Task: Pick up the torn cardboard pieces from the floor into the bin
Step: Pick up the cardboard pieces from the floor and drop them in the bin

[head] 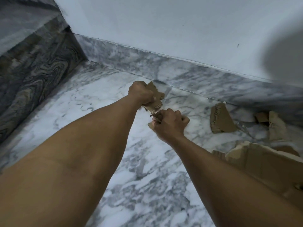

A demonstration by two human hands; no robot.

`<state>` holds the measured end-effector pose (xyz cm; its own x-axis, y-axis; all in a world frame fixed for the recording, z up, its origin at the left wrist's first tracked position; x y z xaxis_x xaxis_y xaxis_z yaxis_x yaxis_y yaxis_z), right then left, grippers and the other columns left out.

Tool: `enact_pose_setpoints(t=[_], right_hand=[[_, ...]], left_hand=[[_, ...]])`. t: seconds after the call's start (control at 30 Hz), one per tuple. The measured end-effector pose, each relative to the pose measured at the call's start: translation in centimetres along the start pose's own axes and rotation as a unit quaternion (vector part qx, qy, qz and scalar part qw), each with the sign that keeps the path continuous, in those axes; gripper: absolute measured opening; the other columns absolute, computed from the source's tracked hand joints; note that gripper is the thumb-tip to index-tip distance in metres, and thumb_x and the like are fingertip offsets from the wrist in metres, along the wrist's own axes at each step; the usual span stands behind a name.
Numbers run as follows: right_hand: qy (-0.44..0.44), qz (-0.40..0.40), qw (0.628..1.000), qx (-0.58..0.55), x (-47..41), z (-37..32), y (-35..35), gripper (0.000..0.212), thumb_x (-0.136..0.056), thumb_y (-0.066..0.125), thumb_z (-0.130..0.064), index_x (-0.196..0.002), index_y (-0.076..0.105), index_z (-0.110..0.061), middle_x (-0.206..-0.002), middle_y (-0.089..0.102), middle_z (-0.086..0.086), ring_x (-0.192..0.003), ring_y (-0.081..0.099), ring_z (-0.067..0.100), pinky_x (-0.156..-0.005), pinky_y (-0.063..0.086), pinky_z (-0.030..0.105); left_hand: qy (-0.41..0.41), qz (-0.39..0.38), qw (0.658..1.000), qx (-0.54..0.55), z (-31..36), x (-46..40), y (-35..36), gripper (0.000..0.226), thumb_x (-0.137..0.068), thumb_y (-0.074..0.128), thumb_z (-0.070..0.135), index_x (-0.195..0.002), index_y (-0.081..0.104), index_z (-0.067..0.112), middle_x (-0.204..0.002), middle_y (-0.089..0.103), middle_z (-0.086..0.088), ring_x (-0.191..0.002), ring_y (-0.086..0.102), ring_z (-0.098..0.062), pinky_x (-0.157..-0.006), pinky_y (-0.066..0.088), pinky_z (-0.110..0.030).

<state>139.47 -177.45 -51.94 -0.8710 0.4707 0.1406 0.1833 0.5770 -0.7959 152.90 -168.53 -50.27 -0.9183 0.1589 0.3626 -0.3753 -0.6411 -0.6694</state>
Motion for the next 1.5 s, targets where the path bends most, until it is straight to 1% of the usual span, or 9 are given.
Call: enact_pose_setpoints(t=[0.2,0.33,0.43,0.63,0.8,0.9,1.0,1.2,1.5], right_hand=[[-0.025,-0.013,0.999,-0.024,0.4,1.3,-1.9,0.016,-0.087,0.064,-0.027,-0.101,0.067,-0.020,-0.120,0.056,0.002,-0.117,0.047,0.025,-0.098,0.032,0.040],[0.122,0.110,0.985,0.061,0.4,8.7,-9.0,0.020,-0.089,0.066,-0.026,-0.106,0.066,-0.017,-0.154,0.027,0.004,-0.139,0.020,0.032,-0.110,0.020,0.049],[0.215,0.088,0.971,0.065,-0.3,12.9,-10.6,0.040,-0.086,0.067,-0.030,-0.124,0.060,-0.018,-0.157,0.016,0.011,-0.143,0.011,0.037,-0.113,0.016,0.056],[0.237,0.081,0.967,0.046,-0.6,14.4,-10.6,0.041,-0.083,0.071,-0.033,-0.122,0.062,-0.023,-0.146,0.027,0.011,-0.131,0.028,0.039,-0.107,0.025,0.054],[0.217,0.084,0.973,0.013,-1.2,14.7,-11.0,0.034,-0.078,0.076,-0.031,-0.109,0.067,-0.021,-0.140,0.035,0.016,-0.126,0.034,0.041,-0.110,0.026,0.049],[0.202,0.017,0.975,0.092,-2.2,14.0,-11.3,0.037,-0.077,0.074,-0.034,-0.107,0.068,-0.014,-0.126,0.056,0.018,-0.116,0.051,0.039,-0.097,0.045,0.044],[0.174,-0.034,0.979,0.105,-2.2,12.6,-11.5,0.022,-0.077,0.071,-0.017,-0.097,0.070,-0.008,-0.102,0.069,0.015,-0.096,0.064,0.031,-0.068,0.046,0.030],[0.123,-0.135,0.983,-0.019,2.0,11.3,-12.7,0.027,-0.076,0.070,-0.005,-0.065,0.049,-0.019,-0.068,0.051,0.004,-0.075,0.051,0.020,-0.065,0.042,0.033],[0.058,-0.262,0.960,0.077,11.5,12.3,-7.9,0.066,-0.081,0.075,-0.021,-0.137,0.042,-0.010,-0.138,0.050,0.013,-0.124,0.051,0.032,-0.094,0.049,0.038]], left_hand=[[0.025,0.006,0.999,-0.037,1.2,0.6,0.4,0.035,-0.065,0.079,0.015,-0.096,0.062,0.013,-0.098,0.065,-0.007,-0.090,0.064,-0.027,-0.075,0.056,-0.034],[0.098,-0.020,0.990,-0.095,3.7,1.1,1.6,0.046,-0.060,0.082,0.028,-0.099,0.060,0.017,-0.097,0.065,-0.002,-0.090,0.063,-0.024,-0.076,0.054,-0.035],[0.153,-0.032,0.971,-0.183,5.5,1.3,2.0,0.056,-0.067,0.082,0.038,-0.117,0.060,0.023,-0.106,0.062,-0.002,-0.100,0.059,-0.024,-0.078,0.049,-0.031],[0.229,-0.105,0.924,-0.288,7.8,2.0,4.8,0.059,-0.075,0.077,0.029,-0.130,0.055,0.028,-0.111,0.061,-0.002,-0.099,0.057,-0.023,-0.077,0.043,-0.029],[0.283,-0.107,0.878,-0.370,9.0,3.7,6.1,0.024,-0.076,0.072,0.018,-0.092,0.055,0.023,-0.099,0.059,-0.009,-0.088,0.053,-0.027,-0.068,0.037,-0.031],[0.281,-0.150,0.862,-0.395,8.6,4.8,7.4,0.025,-0.076,0.068,0.012,-0.084,0.048,0.024,-0.089,0.052,-0.003,-0.081,0.049,-0.023,-0.066,0.036,-0.032],[0.281,-0.174,0.863,-0.381,8.2,6.5,8.4,0.010,-0.088,0.057,0.027,-0.085,0.052,0.019,-0.086,0.054,-0.003,-0.078,0.049,-0.024,-0.064,0.034,-0.032],[0.273,-0.227,0.857,-0.373,7.8,11.2,9.8,0.026,-0.091,0.056,0.026,-0.113,0.063,0.016,-0.107,0.064,-0.005,-0.090,0.054,-0.022,-0.070,0.039,-0.031],[0.290,-0.199,0.846,-0.401,5.5,15.8,12.1,0.018,-0.093,0.054,0.026,-0.106,0.062,0.015,-0.098,0.062,-0.006,-0.092,0.061,-0.027,-0.065,0.038,-0.031]])
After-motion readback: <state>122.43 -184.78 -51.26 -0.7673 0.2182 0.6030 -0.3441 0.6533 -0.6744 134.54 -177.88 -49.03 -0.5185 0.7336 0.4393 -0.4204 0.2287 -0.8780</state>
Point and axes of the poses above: each hand's wrist, its own x-axis away from the middle knuckle, its own y-axis out of the palm, z = x × y, the point moved 9 cm from there along -x, towards the middle knuckle
